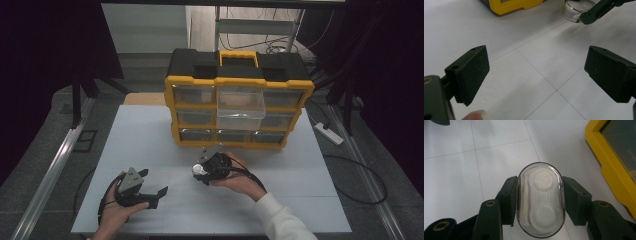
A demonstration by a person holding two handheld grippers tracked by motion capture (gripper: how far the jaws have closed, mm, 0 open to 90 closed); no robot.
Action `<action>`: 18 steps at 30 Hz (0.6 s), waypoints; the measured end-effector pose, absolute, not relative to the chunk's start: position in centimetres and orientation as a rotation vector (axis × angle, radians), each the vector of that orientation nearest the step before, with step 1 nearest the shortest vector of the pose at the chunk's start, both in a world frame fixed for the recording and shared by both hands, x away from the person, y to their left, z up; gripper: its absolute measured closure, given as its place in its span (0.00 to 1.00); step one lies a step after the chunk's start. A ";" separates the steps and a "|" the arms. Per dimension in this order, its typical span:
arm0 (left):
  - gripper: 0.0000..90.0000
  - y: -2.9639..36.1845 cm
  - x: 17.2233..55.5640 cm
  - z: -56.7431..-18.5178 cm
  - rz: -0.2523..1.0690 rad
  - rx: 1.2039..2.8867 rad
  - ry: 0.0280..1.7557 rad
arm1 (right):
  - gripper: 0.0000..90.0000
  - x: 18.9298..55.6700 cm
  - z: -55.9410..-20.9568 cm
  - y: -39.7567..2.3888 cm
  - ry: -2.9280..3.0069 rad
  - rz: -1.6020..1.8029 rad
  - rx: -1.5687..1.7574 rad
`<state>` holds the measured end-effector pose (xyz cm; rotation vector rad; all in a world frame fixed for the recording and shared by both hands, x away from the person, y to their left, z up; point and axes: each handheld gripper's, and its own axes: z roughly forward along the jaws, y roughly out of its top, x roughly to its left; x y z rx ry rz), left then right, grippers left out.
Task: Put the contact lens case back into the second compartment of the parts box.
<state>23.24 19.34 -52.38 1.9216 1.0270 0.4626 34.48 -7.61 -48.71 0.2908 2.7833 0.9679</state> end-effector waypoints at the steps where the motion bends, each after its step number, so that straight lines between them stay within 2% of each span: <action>1: 0.08 19.3 23.2 -52.4 0.461 1.922 1.027 | 0.55 34.4 -48.7 -7.7 2.781 0.973 0.300; 18: 0.07 19.1 23.2 -52.4 0.464 1.928 1.022 | 0.55 32.7 -47.4 -9.6 2.700 1.048 0.336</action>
